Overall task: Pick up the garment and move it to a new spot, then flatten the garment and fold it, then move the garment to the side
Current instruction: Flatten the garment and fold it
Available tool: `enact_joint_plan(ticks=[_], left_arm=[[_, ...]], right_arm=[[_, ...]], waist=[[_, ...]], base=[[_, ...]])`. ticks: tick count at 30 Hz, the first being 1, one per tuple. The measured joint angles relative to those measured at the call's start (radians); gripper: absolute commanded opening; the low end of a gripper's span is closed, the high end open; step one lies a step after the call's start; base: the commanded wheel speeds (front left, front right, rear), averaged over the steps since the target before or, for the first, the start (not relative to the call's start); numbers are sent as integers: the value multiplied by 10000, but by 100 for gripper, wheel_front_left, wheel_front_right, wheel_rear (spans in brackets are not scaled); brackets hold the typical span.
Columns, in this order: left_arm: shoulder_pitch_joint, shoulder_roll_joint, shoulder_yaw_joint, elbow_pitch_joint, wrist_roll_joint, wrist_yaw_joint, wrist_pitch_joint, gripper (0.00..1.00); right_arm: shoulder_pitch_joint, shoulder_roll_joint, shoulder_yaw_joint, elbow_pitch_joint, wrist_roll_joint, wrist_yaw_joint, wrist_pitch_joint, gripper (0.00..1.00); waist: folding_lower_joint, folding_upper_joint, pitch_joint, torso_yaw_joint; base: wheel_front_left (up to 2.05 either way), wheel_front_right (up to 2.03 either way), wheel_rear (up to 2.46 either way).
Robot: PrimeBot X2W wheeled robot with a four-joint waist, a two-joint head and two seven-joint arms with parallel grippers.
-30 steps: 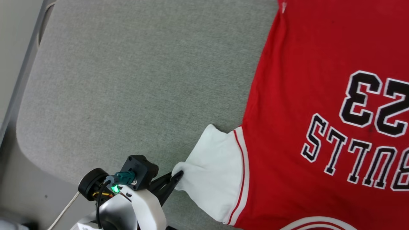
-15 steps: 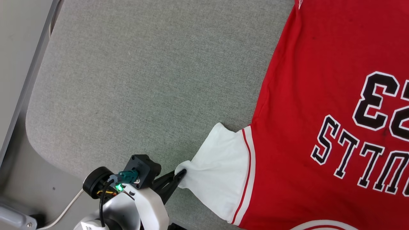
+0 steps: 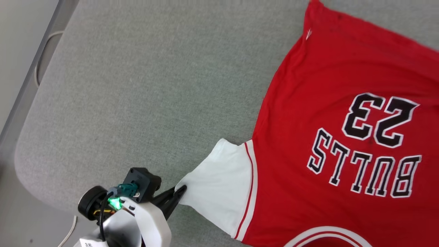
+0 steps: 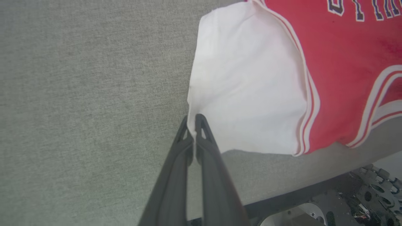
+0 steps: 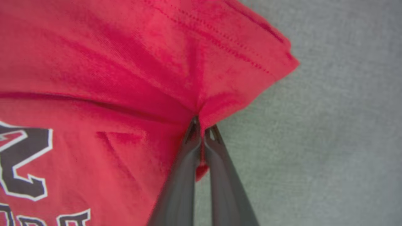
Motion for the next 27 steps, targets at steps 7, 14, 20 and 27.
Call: enact_joint_plan(ticks=[7,14,20,27], left_arm=[[505,48,73,205,-136,313,13,0],[1045,77,142,370,-224,658,-90,0],[1379,23,224,454,-238,922,-272,0],[1588,-81,188,531,-305,1072,-405,0]], right_arm=[[2099,163,105,-299,894,0,-464,0],[4254,307,19,-982,1718,0,-769,0],[5800,384,-88,-1783,2353,0,-926,0],[7459,648,-366,-2813,2830,0,-848,0]], waist=[[-2,0,-1137,-680],[-3,0,-2174,-1428],[-3,0,-2846,-2013],[-3,0,-3280,-2381]], base=[[0,0,0],[0,0,0],[0,0,0],[0,0,0]])
